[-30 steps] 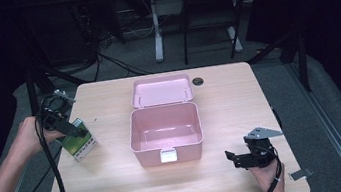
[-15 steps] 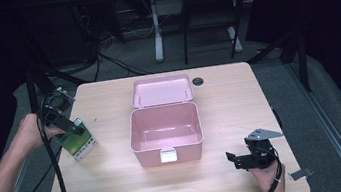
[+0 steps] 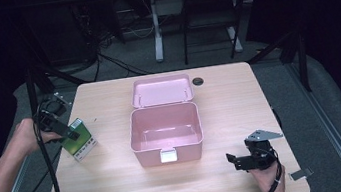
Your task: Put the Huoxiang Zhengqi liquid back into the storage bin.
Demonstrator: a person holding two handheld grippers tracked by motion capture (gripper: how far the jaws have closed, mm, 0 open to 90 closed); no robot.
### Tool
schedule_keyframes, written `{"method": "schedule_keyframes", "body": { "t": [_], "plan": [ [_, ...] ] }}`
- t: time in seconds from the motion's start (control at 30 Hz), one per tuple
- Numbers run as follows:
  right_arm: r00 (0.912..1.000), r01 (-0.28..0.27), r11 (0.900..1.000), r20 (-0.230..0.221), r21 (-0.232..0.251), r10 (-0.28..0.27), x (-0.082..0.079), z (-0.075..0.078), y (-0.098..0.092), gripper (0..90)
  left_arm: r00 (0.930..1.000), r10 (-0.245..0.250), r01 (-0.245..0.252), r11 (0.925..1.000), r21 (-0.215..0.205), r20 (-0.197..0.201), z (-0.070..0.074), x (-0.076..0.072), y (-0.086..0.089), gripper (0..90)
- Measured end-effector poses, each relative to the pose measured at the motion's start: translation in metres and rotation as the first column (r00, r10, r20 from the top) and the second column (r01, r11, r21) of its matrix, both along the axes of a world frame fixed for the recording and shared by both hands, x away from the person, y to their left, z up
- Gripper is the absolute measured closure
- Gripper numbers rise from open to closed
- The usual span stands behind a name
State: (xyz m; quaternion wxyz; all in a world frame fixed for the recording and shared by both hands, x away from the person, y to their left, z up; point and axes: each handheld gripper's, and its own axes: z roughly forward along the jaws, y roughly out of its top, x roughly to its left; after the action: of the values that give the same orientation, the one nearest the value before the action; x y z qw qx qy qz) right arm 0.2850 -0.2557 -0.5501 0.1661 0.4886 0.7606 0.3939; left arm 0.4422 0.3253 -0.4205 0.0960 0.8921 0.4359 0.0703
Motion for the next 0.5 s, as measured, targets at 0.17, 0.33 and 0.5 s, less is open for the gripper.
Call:
{"method": "schedule_keyframes", "body": {
  "t": [0.17, 0.33, 0.5],
  "plan": [
    [1.0000, 0.001, 1.000, -0.002, 0.005, -0.001, -0.0011, -0.0010, -0.0004, 8.8, 1.0000, -0.006, 0.006, 0.9999, 0.015, 0.001, -0.0023, -0.0019, 0.0037, 0.4],
    [0.9999, 0.003, 1.000, -0.011, 0.000, -0.003, -0.0009, -0.0025, -0.0010, 8.4, 0.9999, -0.016, 0.016, 0.9997, 0.017, 0.004, -0.0074, -0.0048, 0.0073, 10.3],
    [0.9998, 0.008, 1.000, -0.019, 0.006, -0.008, -0.0009, -0.0035, -0.0020, 8.3, 0.9997, -0.023, 0.023, 0.9997, 0.010, 0.004, -0.0074, -0.0061, 0.0100, 25.1]
  ]
}}
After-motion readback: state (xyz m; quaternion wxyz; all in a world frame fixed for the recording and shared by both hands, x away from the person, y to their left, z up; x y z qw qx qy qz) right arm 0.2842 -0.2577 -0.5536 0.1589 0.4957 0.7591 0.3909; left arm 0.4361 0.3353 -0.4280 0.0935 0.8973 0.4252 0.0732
